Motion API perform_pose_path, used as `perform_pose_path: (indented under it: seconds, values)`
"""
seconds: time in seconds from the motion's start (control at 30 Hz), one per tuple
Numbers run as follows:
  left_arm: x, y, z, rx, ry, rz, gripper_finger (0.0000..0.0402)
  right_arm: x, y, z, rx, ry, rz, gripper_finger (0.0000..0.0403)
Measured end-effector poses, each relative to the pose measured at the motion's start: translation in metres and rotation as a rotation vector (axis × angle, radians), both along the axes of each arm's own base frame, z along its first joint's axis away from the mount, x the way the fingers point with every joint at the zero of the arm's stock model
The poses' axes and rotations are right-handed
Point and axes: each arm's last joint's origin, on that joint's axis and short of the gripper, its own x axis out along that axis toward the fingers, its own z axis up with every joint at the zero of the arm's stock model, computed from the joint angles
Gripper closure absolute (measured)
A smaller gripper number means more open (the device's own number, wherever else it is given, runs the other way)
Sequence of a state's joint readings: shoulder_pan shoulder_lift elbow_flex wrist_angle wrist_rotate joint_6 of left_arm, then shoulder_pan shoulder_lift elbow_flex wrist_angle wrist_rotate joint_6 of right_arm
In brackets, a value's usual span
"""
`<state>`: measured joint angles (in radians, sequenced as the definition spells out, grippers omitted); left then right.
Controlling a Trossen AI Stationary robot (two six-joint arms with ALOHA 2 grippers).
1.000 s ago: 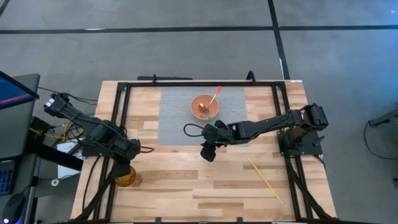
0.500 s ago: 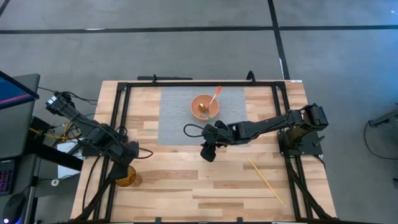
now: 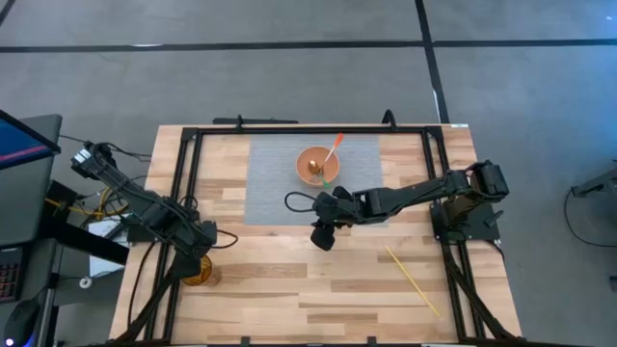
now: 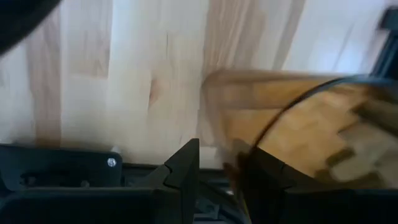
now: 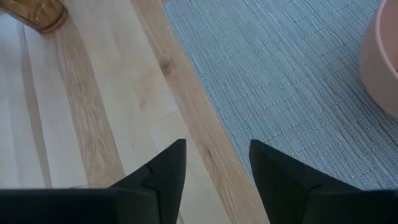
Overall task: Pick & Place Utensil
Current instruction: Put the orange glass cup on the gray tablemat to the left of the brown bowl
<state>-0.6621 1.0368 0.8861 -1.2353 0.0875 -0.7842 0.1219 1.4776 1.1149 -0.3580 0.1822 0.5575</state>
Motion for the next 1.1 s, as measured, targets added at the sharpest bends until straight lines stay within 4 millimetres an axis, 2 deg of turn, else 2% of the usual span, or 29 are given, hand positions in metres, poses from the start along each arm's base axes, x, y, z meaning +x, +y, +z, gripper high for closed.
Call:
perform_pose_path:
  seconds: [0.13, 0.27, 0.47, 0.57, 0.67, 0.8, 0.97, 1.1]
  values:
    - [-0.002, 0.0, -0.01, -0.003, 0.035, -0.004, 0.0321, 0.0, 0.0, 0.0, 0.0, 0.0, 0.0, 0.0232]
    - [0.001, -0.001, -0.008, -0.019, 0.017, 0.006, 0.0386, 0.0, 0.0, 0.0, 0.0, -0.001, -0.001, 0.0234]
    - [0.009, -0.001, 0.011, 0.002, -0.115, 0.038, 0.039, 0.0, 0.0, 0.0, 0.0, -0.001, -0.001, 0.0232]
    - [0.02, 0.009, 0.026, 0.074, -0.233, 0.121, 0.0391, 0.0, 0.0, 0.0, 0.0, -0.002, -0.001, 0.0233]
    - [0.032, 0.026, 0.042, 0.135, -0.327, 0.195, 0.039, 0.0, 0.0, 0.0, 0.0, -0.002, -0.001, 0.0234]
    - [0.047, 0.058, 0.051, 0.205, -0.372, 0.206, 0.0385, 0.001, 0.0, 0.001, 0.0, -0.008, -0.001, 0.0232]
    - [0.067, 0.112, 0.043, 0.306, -0.32, 0.264, 0.0389, 0.002, 0.0, 0.003, -0.015, -0.035, 0.012, 0.0232]
    - [0.089, 0.163, 0.029, 0.403, -0.309, 0.263, 0.0388, 0.004, 0.0, 0.005, -0.072, -0.059, 0.06, 0.0234]
